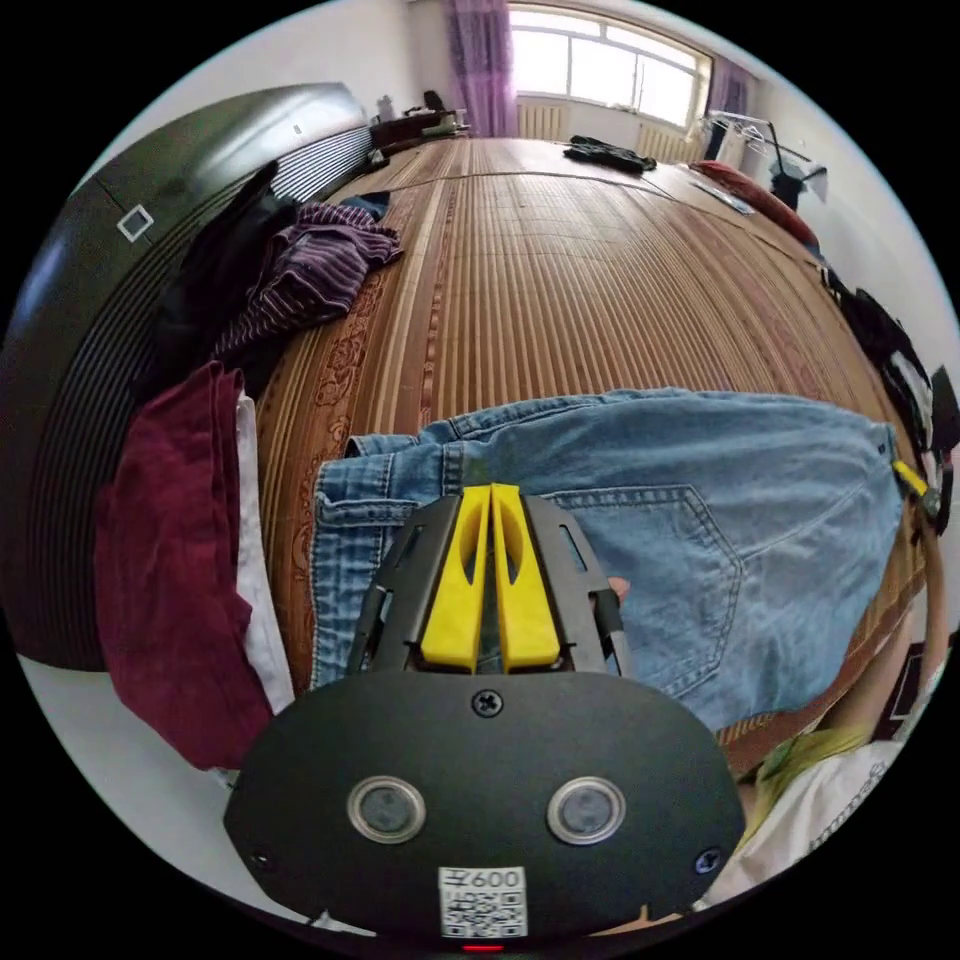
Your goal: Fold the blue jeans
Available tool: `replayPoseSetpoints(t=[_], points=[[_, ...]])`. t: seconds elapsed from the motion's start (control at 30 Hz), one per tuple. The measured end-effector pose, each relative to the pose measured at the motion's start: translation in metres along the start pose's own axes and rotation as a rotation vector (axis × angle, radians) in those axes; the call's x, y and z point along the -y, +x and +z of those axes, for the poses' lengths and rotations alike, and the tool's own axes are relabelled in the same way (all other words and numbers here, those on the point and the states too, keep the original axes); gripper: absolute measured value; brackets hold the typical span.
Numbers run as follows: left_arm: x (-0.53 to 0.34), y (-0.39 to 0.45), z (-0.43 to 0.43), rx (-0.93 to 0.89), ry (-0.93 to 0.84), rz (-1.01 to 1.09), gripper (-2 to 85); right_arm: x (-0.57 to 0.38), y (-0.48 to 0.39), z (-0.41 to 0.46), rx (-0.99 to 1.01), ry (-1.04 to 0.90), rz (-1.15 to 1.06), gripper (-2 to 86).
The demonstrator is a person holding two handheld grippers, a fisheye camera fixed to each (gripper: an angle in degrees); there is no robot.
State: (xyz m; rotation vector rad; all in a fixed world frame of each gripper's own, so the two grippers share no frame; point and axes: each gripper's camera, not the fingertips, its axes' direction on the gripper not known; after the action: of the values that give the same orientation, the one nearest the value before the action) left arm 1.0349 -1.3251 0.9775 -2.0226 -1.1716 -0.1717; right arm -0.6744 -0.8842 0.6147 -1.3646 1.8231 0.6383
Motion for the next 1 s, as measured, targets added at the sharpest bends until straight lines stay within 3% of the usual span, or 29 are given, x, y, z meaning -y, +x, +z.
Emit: replayPoseSetpoints(t=[0.1,0.17,0.2,0.27,0.3,0.37,0.43,0.53,0.7,0.73,0.8,0.87,0.93,1.0], points=[[-0.054,0.025,0.003,0.229,0.036,0.131,0.9,-0.003,0.01,0.02,0.031,-0.016,-0.013,-0.8],[-0.087,0.017,-0.016,0.328,0.138,0.012,0.9,0.002,0.008,0.022,-0.047,-0.054,-0.02,-0.8],[-0.092,0.016,-0.023,0.268,0.179,0.005,0.9,0.003,0.006,0.018,-0.07,-0.037,-0.004,-0.8],[-0.091,0.028,-0.035,-0.09,0.24,0.092,0.9,0.009,-0.014,-0.012,0.059,0.185,0.015,-0.8],[-0.086,0.038,-0.031,-0.147,0.21,0.123,0.9,0.013,-0.022,-0.018,0.143,0.224,0.007,-0.8],[-0.065,0.098,-0.01,-0.25,0.12,0.32,0.9,0.043,-0.07,-0.024,0.555,0.233,-0.108,-0.8],[-0.054,0.142,0.012,-0.281,0.1,0.395,0.8,0.065,-0.115,-0.021,0.733,0.216,-0.172,-0.8],[-0.038,0.191,0.058,-0.435,0.008,0.42,0.7,0.091,-0.18,-0.013,0.81,0.218,-0.233,-0.8],[-0.062,0.17,0.116,-0.278,-0.099,0.43,0.7,0.092,-0.2,0.035,0.646,0.065,-0.387,-0.8],[-0.075,0.14,0.121,-0.291,-0.078,0.399,0.7,0.084,-0.177,0.044,0.707,0.094,-0.363,-0.8],[-0.098,0.079,0.129,-0.142,-0.067,0.274,0.7,0.073,-0.133,0.061,0.725,0.068,-0.287,-0.8],[-0.139,-0.01,0.14,0.079,-0.105,0.132,0.7,0.044,-0.072,0.089,0.466,0.007,-0.245,-0.8],[-0.174,-0.074,0.14,0.177,-0.148,0.005,0.7,0.014,-0.028,0.112,0.244,-0.095,-0.273,-0.8],[-0.21,-0.114,0.117,0.227,-0.065,-0.125,0.8,-0.012,0.025,0.103,0.288,0.017,-0.1,-0.8]])
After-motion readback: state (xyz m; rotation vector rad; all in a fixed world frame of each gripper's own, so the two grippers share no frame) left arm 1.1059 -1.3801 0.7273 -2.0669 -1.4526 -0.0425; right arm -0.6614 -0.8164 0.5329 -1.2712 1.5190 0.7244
